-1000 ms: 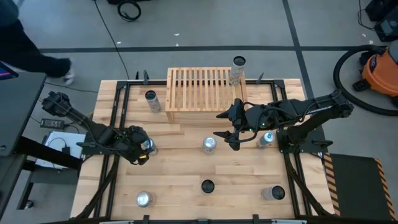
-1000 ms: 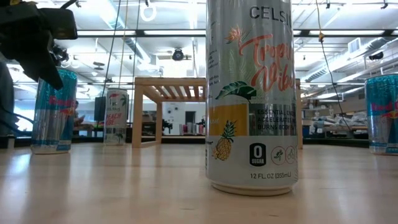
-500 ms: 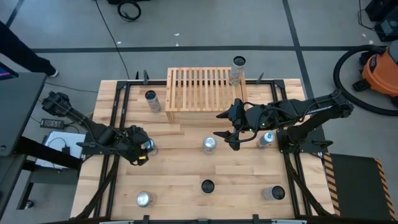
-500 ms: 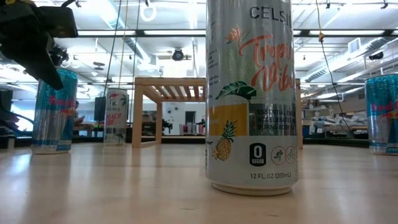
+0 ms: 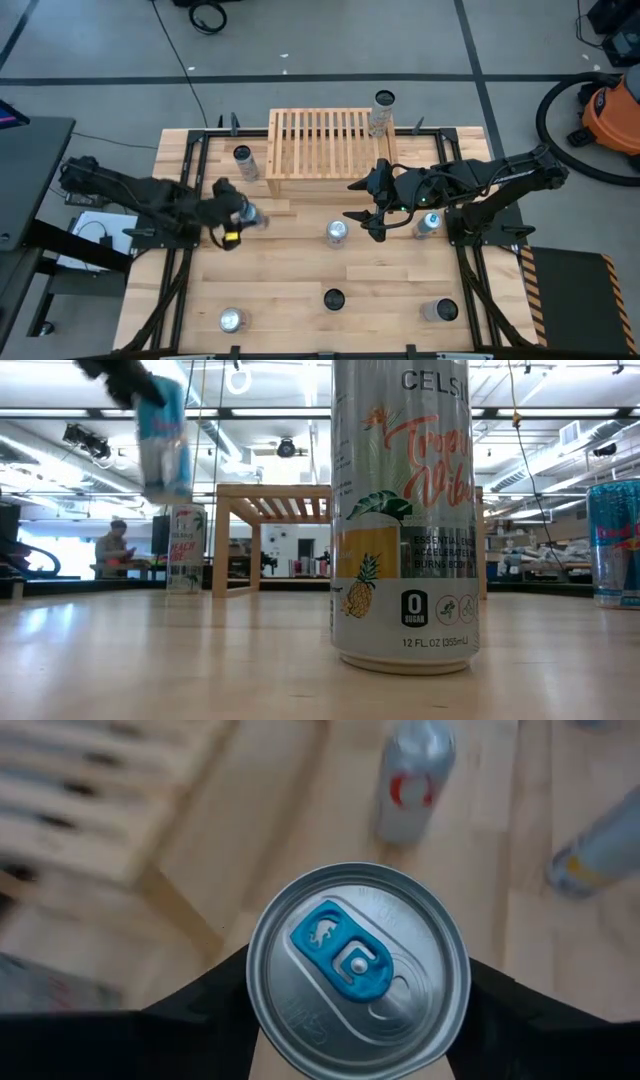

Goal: Place canned beverage on shelf
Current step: Put the left blue soda can on the shelf

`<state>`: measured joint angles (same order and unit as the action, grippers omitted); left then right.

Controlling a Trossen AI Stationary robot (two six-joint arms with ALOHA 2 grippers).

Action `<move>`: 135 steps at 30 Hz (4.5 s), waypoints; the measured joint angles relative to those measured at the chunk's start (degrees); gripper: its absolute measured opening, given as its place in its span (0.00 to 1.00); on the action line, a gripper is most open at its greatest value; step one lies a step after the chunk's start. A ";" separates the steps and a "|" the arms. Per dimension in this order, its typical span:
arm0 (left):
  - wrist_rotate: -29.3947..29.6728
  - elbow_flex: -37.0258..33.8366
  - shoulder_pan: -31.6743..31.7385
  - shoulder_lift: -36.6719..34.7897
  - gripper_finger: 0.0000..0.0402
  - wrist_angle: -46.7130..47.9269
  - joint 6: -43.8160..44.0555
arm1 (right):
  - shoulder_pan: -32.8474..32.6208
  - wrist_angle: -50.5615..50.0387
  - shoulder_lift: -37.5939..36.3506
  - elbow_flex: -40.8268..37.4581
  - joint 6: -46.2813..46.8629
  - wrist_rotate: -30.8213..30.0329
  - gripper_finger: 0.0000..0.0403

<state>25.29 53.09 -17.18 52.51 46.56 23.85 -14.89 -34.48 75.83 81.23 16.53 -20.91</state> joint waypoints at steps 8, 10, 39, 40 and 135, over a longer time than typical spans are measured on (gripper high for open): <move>-4.74 10.28 12.80 0.04 0.61 0.46 -12.26 | 0.00 0.00 0.00 0.00 0.00 0.02 0.82; -5.39 12.37 15.46 0.36 0.61 0.31 -14.48 | 0.01 0.00 0.00 0.00 0.00 0.00 0.82; -23.15 33.01 32.20 24.96 0.61 -1.03 -38.59 | 6.61 1.06 0.62 0.00 -5.03 -0.55 0.82; -23.52 33.48 33.01 25.47 0.61 -1.03 -39.37 | 7.05 1.28 1.01 0.00 -5.74 -0.55 0.82; -37.96 34.99 38.12 29.02 0.61 -3.13 -42.68 | 15.32 30.15 21.39 0.00 -26.87 -10.37 0.57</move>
<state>-12.67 88.07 20.94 81.54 43.43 -18.83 0.43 -4.33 97.22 81.23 -10.33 -31.28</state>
